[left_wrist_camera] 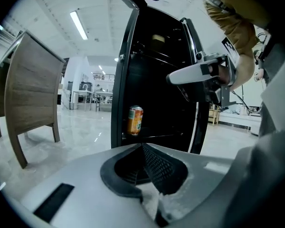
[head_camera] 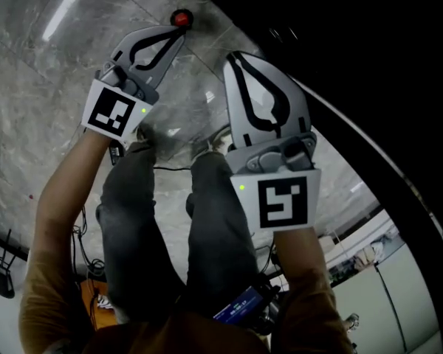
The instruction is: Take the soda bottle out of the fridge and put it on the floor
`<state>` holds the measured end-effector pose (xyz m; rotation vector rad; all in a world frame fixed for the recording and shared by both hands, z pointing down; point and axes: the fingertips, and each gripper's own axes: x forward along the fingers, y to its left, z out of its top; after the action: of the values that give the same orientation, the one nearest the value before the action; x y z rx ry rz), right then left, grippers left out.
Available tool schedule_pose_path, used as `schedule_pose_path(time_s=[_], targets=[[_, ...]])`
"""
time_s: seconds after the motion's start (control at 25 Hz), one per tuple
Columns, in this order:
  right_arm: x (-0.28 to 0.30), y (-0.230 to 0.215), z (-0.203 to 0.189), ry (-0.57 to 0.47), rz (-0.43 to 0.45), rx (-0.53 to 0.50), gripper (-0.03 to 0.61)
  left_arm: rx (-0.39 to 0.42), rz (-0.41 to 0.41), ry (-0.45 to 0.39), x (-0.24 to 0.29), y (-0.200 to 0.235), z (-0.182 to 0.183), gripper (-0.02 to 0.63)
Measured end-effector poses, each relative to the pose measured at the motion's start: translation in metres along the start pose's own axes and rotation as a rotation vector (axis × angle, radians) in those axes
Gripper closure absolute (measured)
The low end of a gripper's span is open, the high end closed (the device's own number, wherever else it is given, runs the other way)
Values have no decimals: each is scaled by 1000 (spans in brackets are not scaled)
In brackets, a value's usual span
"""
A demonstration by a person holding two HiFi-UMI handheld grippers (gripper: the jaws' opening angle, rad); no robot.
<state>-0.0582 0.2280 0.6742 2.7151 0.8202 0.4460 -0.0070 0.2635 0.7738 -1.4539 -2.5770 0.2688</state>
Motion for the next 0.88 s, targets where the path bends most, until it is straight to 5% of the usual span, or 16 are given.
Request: schedule_pose_path(time_s=[0.32,0.88], targets=[[-2,28,24,12,55,4,575,3,-17,17,-28,-14,30,612],[-39,15,97,-19,73,-19,575,-1,-36,2,-43,-34,116,612]])
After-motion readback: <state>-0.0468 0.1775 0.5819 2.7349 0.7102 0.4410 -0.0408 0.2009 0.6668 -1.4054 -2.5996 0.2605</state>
